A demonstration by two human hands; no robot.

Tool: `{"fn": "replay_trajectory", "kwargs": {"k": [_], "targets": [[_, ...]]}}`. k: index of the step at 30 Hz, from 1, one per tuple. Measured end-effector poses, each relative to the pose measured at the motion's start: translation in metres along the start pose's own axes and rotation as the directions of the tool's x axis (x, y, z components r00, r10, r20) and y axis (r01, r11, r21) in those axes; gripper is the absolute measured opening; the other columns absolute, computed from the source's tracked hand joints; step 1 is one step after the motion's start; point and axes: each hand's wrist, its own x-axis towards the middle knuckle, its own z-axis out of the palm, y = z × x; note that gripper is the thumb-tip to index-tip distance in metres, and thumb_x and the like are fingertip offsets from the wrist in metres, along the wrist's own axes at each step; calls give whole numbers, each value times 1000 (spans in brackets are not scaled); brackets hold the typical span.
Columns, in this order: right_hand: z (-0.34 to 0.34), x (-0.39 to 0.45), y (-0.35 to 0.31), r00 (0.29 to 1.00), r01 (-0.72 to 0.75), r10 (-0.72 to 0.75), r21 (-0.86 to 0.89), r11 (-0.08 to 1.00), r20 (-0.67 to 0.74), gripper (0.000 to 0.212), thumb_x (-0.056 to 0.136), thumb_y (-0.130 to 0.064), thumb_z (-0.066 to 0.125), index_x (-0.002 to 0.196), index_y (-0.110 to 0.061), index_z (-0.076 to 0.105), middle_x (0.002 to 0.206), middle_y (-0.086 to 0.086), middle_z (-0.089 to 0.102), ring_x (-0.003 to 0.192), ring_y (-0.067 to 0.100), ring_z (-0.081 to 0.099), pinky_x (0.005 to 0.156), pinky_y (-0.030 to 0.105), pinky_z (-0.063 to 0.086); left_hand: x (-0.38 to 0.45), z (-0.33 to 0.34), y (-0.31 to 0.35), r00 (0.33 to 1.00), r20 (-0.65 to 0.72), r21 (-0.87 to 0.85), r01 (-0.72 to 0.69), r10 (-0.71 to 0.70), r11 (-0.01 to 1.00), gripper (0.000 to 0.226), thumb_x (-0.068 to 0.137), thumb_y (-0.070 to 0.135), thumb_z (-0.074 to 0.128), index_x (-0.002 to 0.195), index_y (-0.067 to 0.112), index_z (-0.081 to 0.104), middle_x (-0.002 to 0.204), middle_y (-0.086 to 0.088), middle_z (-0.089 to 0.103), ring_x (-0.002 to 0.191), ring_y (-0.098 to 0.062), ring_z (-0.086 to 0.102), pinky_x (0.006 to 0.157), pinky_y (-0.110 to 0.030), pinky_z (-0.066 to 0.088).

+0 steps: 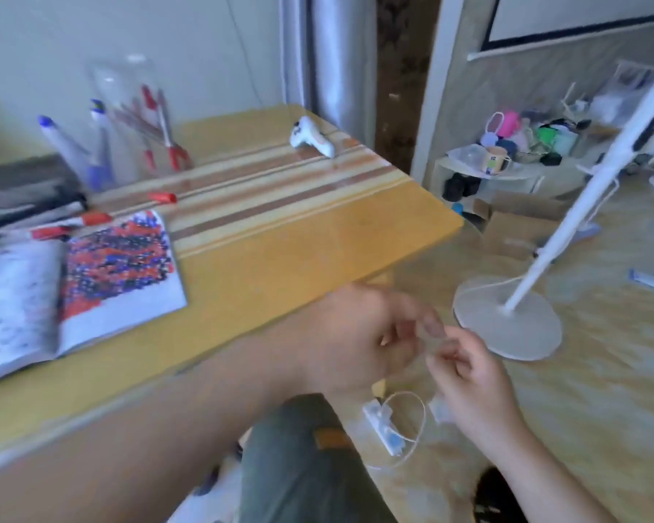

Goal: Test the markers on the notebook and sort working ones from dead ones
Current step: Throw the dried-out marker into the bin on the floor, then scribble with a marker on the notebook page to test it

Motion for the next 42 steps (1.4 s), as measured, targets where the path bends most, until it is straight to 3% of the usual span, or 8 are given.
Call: {"fn": "replay_trajectory", "kwargs": {"k": [9, 14, 18, 21, 26, 31, 35, 42], "targets": [[166, 85, -220, 775, 570, -537, -4, 822, 333, 28, 90, -8, 67, 106, -32, 68, 80, -10, 63, 64, 8, 56, 62, 21, 46, -132, -165, -155, 820, -402, 104, 483, -408, 869, 14, 95, 28, 68, 101, 39, 72, 79, 15, 67, 71, 1, 61, 66, -24, 47], [283, 140, -250, 716, 656, -507, -213, 724, 480, 26, 92, -17, 62, 113, -27, 72, 89, -16, 59, 79, 3, 53, 73, 23, 40, -182, -176, -222, 736, -426, 122, 623, -526, 773, 15, 91, 27, 70, 99, 40, 73, 85, 18, 69, 77, 3, 59, 67, -8, 39], [361, 152, -280, 634, 736, -492, -271, 621, 597, 26, 97, -25, 57, 118, -24, 73, 107, -3, 61, 100, 17, 60, 93, 34, 48, -196, -160, -246, 722, -544, 122, 572, -428, 811, 12, 84, 36, 65, 92, 39, 74, 85, 18, 64, 80, 0, 58, 77, -25, 48], [404, 161, -292, 589, 772, -387, -352, 529, 710, 27, 100, -38, 54, 118, -29, 72, 115, -1, 56, 117, 26, 53, 104, 42, 44, -197, -159, -251, 757, -546, 118, 492, -357, 862, 11, 84, 33, 67, 91, 35, 75, 72, 26, 54, 78, 9, 51, 70, -8, 34], [413, 170, -290, 569, 809, -307, -450, 379, 763, 21, 96, -45, 65, 109, -29, 69, 110, -1, 54, 116, 23, 48, 94, 36, 40, -201, -163, -257, 773, -528, 69, 453, -353, 889, 13, 89, 35, 68, 99, 35, 76, 73, 24, 53, 79, 11, 50, 68, -4, 31], [351, 168, -291, 691, 713, -417, -462, 527, 591, 12, 102, -38, 58, 104, -31, 67, 95, -17, 63, 93, 8, 59, 73, 25, 42, -198, -168, -258, 726, -549, -3, 494, -415, 869, 18, 95, 44, 61, 107, 36, 72, 75, 15, 64, 74, -3, 58, 69, -27, 46], [337, 136, -281, 729, 385, -378, 115, 916, 571, 22, 104, -28, 58, 89, -21, 72, 71, -5, 65, 66, 11, 59, 65, 29, 46, -200, -168, -254, 657, -645, -113, 423, -390, 899, 47, 102, 61, 45, 142, 38, 45, 96, 12, 65, 83, -2, 59, 77, -31, 51], [343, 117, -261, 588, -119, -290, 436, 892, 755, 8, 77, -17, 75, 78, -15, 67, 63, 12, 56, 54, 21, 49, 51, 27, 41, -200, -168, -250, 726, -664, 71, 298, -178, 952, 44, 100, 54, 56, 137, 30, 54, 101, 21, 67, 91, 3, 62, 76, -23, 49]]}}
